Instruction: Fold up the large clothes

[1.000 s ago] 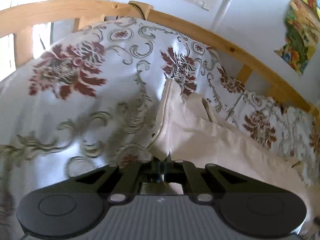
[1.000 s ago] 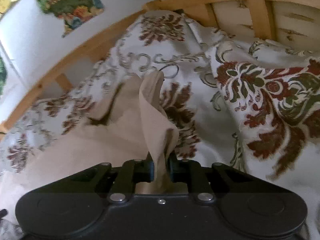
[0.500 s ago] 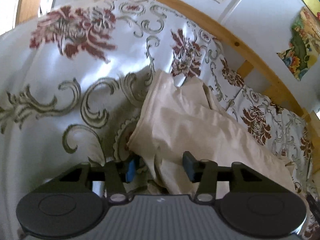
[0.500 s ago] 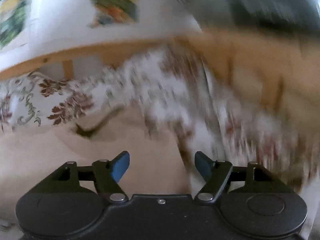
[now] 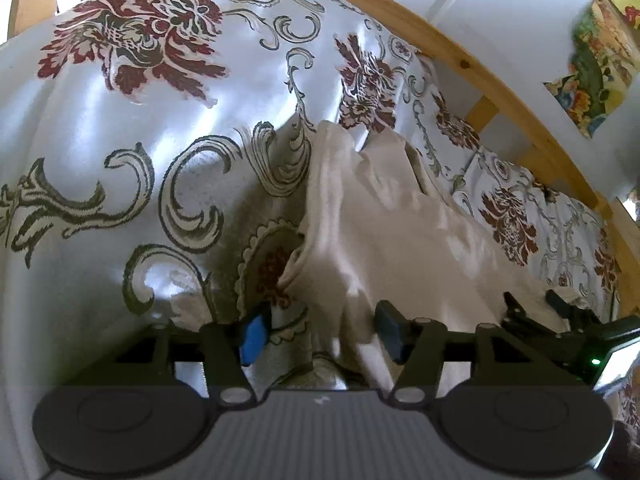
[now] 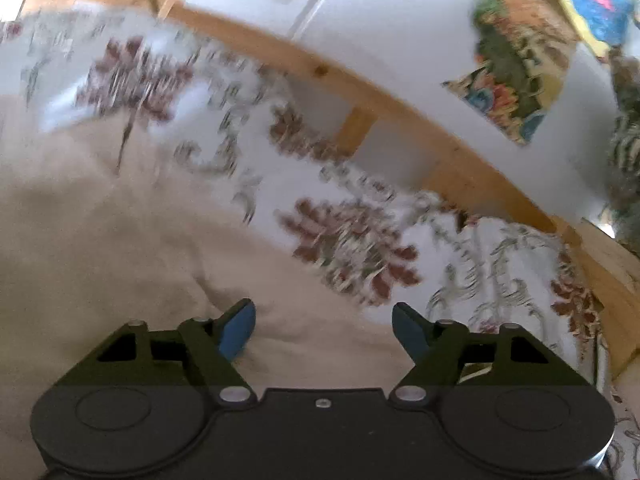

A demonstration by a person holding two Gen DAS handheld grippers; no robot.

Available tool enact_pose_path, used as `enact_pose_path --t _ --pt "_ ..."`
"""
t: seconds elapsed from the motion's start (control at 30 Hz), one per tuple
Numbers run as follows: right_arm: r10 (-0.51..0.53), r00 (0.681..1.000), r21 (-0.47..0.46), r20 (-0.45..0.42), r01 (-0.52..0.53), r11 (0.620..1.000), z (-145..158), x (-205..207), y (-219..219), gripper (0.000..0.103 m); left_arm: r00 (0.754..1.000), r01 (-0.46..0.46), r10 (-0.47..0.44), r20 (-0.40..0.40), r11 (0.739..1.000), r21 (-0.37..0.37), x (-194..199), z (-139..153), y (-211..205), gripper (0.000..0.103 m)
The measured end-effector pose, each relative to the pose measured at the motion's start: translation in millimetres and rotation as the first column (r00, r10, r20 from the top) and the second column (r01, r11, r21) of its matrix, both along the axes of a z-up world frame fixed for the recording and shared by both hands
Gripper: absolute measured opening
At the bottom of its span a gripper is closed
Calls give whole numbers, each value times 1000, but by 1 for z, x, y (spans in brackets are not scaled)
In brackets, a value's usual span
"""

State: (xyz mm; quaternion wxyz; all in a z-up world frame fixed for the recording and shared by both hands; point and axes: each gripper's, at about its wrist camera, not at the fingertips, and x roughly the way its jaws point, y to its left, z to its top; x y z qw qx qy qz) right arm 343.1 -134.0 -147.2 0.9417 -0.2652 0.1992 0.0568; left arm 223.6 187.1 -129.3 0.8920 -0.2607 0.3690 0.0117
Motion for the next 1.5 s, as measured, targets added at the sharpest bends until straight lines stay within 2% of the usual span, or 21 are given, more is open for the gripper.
enact_pose_path --t 0.1,0.2,0.27,0.3,0.4,0.5,0.6,0.63,0.67,0.77,0.83,0.87,0.9,0.93,1.0,1.07,1.1,1.2,1.3,1.37,1.5 --pt "-6 1000 -17 1 6 1000 -6 3 6 72 1000 -14 14 -6 1000 -10 1 -1 0 65" --pt "6 1000 34 -19 -5 999 8 -7 -1 72 1000 -25 25 -9 1000 -10 2 -1 -2 67" --pt "24 999 73 -22 -22 997 24 -30 -11 75 1000 -25 25 -11 1000 -6 1 -1 -4 69" --pt "34 999 65 -20 -32 997 29 -44 -14 81 999 -30 30 -12 1000 -9 1 0 -5 69" --pt "46 999 53 -6 -45 998 36 -84 -18 82 999 -50 50 -8 998 -25 2 -1 -7 75" --pt "59 998 26 23 -60 998 22 -105 -11 83 999 -43 43 -8 999 6 4 -1 -13 78" --pt "46 998 15 52 -47 999 -6 -107 -5 82 999 -54 54 -6 999 0 6 -1 -16 77" --pt "45 996 16 72 -46 999 -11 -108 -5 82 999 -55 54 -4 998 -14 6 -1 -16 67" --pt "44 996 13 81 -45 999 -12 -109 -4 82 999 -45 45 4 998 -38 7 -1 -14 43" --pt "49 997 27 66 -51 998 -6 -108 -7 82 997 -78 79 4 993 -85 7 3 -13 12" --pt "64 998 48 10 -64 997 11 -105 -13 82 996 -74 75 40 997 -35 3 15 -20 7" --pt "71 997 60 -10 -70 996 21 -104 -16 82 997 -51 50 63 999 18 2 23 -28 6" --pt "71 997 77 -20 -69 995 34 -104 -21 82 996 -10 0 87 994 113 0 34 -41 6" --pt "59 998 95 -20 -57 994 47 -105 -28 82 995 20 -39 93 979 204 0 43 -55 5" --pt "34 999 139 -17 -31 990 76 -110 -47 83 990 61 -104 93 923 380 -1 61 -84 5" --pt "21 999 181 -25 -16 983 98 -117 -70 83 987 92 -143 68 865 494 2 74 -107 5" --pt "11 1000 208 -28 -5 978 108 -122 -84 84 986 98 -153 63 845 525 3 78 -117 5" --pt "-25 1000 241 -13 28 970 125 -145 -124 86 979 107 -184 85 826 554 2 89 -140 4" --pt "-83 996 293 40 68 954 120 -166 -153 89 954 128 -254 157 823 554 -2 104 -161 2" --pt "-125 992 374 25 107 921 111 -167 -169 89 925 168 -325 197 814 556 -2 117 -177 2" --pt "-178 983 442 44 140 886 104 -158 -192 85 840 294 -503 206 738 607 5 145 -220 2"
